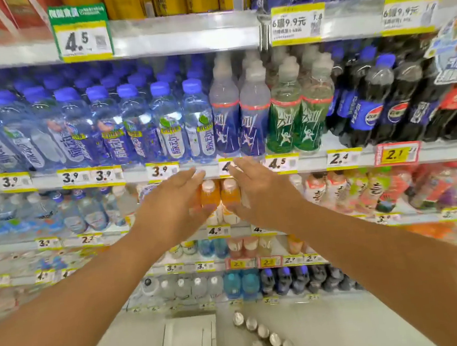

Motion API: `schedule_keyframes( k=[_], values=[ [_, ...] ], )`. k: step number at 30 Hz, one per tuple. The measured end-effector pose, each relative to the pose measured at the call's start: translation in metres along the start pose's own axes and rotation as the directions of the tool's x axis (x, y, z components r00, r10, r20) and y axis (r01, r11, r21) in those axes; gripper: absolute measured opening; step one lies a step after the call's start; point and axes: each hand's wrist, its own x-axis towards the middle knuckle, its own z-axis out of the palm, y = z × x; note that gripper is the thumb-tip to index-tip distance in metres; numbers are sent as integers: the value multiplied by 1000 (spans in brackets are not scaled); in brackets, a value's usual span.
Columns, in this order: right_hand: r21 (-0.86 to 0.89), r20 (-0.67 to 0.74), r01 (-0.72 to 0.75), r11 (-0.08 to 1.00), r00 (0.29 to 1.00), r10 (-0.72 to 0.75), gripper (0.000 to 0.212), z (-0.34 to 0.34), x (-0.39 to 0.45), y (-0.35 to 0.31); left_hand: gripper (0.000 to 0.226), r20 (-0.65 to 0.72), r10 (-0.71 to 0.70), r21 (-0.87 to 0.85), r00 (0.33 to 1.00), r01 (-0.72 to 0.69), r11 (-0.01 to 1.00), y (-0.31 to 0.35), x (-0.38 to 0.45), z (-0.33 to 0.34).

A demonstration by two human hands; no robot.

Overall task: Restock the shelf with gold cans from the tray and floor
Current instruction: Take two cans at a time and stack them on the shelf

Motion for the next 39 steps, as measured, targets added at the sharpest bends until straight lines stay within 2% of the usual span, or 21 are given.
schedule_keyframes(
  k=[3,5,7,10,12,16,21,23,27,32,39],
  values=[
    [17,14,-53,998,999,52,68,45,-18,3,76,54,1,6,999,-1,1000,-8,-10,51],
    [38,47,-75,996,996,73,73,86,-31,6,81,126,21,54,992,-28,998,-18,-20,95],
    [42,118,-140,989,984,134,76,131,-47,9,90,188,6,12,982,-9,1000,-25,-34,138],
    [49,141,-186,981,974,178,77,193,-75,18,80,190,-13,-81,982,29,996,-34,-63,207],
    [57,225,-216,975,954,198,80,235,-99,25,71,187,-30,-134,982,56,989,-38,-85,254],
    [80,261,-265,961,936,236,77,341,-147,39,67,240,-70,-146,968,108,983,-47,-123,354],
    [103,368,-321,941,891,264,83,481,-196,53,81,363,-63,-180,930,136,974,-57,-172,496],
    [103,388,-324,941,884,262,83,529,-210,59,82,376,-52,-154,925,117,981,-64,-185,550],
    [59,338,-306,950,902,269,81,619,-230,77,82,369,-30,-72,929,60,996,-81,-201,644],
    [-1,397,-309,951,873,284,81,722,-254,99,81,376,-41,-3,926,45,999,-101,-218,739],
    [15,432,-312,950,859,275,80,821,-281,120,89,385,-34,8,922,33,999,-116,-239,848]
  ],
)
